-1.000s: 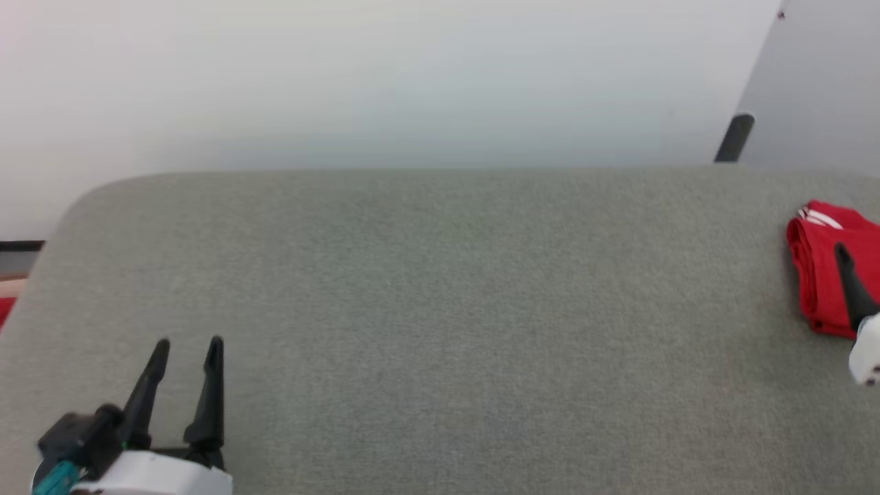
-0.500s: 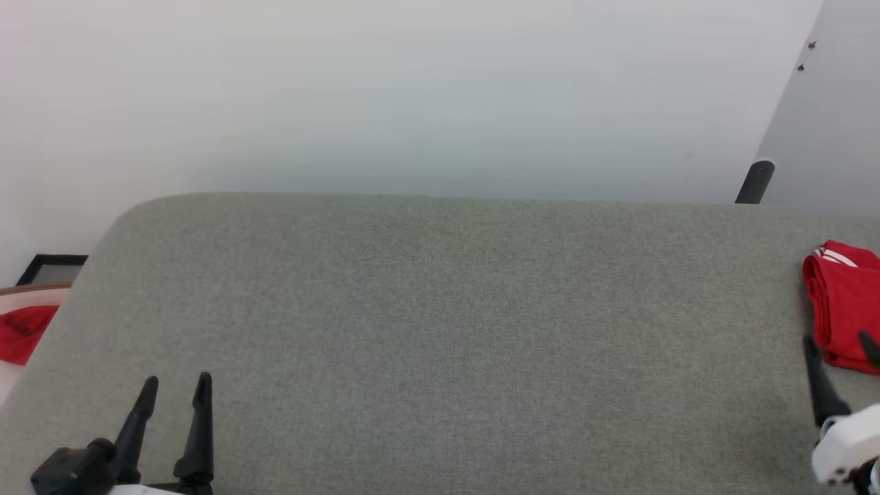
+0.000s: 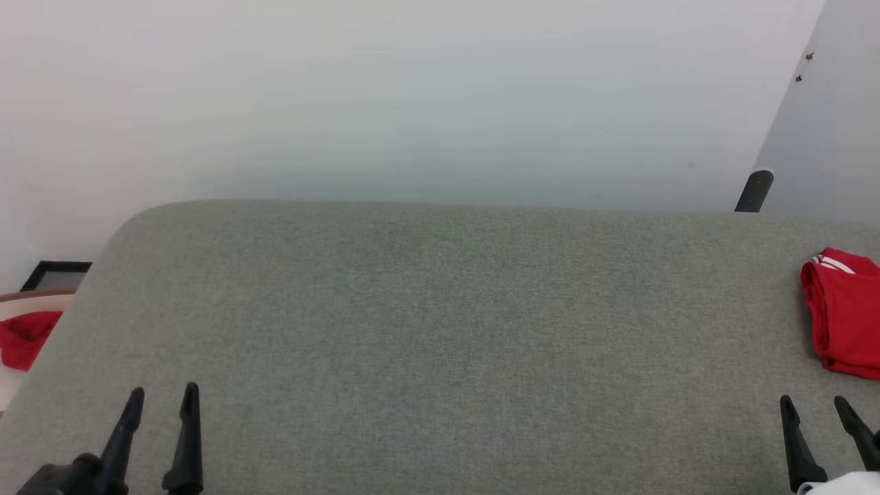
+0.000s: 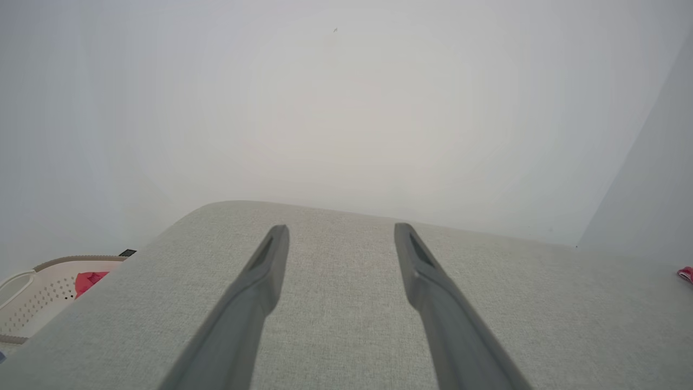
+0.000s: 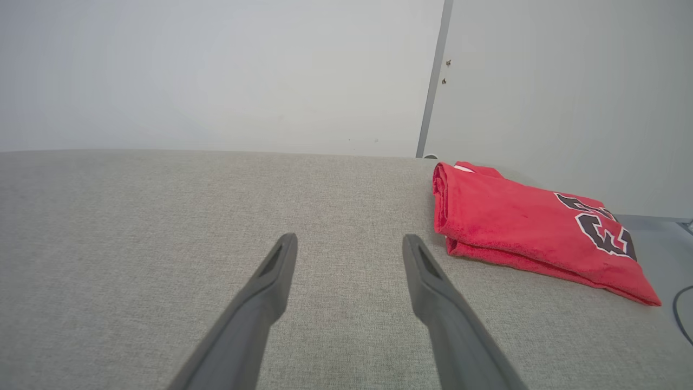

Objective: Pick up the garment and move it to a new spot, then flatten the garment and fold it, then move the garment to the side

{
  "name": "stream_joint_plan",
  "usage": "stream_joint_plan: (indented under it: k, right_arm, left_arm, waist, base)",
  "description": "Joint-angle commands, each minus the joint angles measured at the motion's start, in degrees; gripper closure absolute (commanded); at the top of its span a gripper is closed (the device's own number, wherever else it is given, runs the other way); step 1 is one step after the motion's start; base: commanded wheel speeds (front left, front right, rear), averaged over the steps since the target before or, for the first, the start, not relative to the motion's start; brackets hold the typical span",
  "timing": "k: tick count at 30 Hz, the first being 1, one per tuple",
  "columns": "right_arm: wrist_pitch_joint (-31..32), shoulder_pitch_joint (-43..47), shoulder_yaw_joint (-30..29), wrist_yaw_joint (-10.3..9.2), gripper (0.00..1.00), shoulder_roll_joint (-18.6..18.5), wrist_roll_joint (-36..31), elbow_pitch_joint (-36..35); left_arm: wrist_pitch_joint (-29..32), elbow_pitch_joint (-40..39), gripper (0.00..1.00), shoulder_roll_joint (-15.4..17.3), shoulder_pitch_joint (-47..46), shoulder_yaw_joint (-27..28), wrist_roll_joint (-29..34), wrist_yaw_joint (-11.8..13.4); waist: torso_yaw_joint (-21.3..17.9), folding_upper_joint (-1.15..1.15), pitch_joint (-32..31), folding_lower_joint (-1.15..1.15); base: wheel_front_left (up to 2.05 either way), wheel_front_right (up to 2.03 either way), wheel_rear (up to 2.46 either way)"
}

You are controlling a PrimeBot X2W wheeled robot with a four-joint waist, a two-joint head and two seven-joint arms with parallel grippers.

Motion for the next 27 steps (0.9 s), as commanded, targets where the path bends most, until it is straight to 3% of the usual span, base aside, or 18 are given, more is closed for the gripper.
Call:
stream_joint_plan:
  k: [1,19,20,27]
  right_arm:
    - [0.8,1.3,-0.7,-0.07,0.0,0.7,-0.4,-1.4]
    - [3.2,4.0,-1.6,-0.07,0.0,2.6,-1.3,-5.7]
    - [3.3,3.2,-1.3,0.0,1.0,2.4,-1.2,-5.5]
    - [3.5,4.7,-0.9,0.01,1.0,4.5,-0.9,-1.7]
  left_arm:
    - [0.1,-0.2,0.0,0.1,0.6,0.1,-0.2,0.0]
    - [0.1,0.2,0.0,0.5,1.0,-1.3,0.3,0.0]
    - [0.0,0.2,1.0,0.4,0.5,-1.3,0.1,0.0]
    - [0.1,4.1,1.0,-2.5,2.2,-2.3,-0.3,0.0]
  waist:
    - [0.0,0.0,0.0,0.0]
    - [-0.2,0.0,0.3,0.0]
    - [-0.2,0.0,0.3,0.0]
    - [-0.2,0.0,0.3,0.0]
  base:
    - [0.0,0.0,0.0]
    - [0.0,0.0,0.0]
    - [0.0,0.0,0.0]
    - [0.0,0.0,0.0]
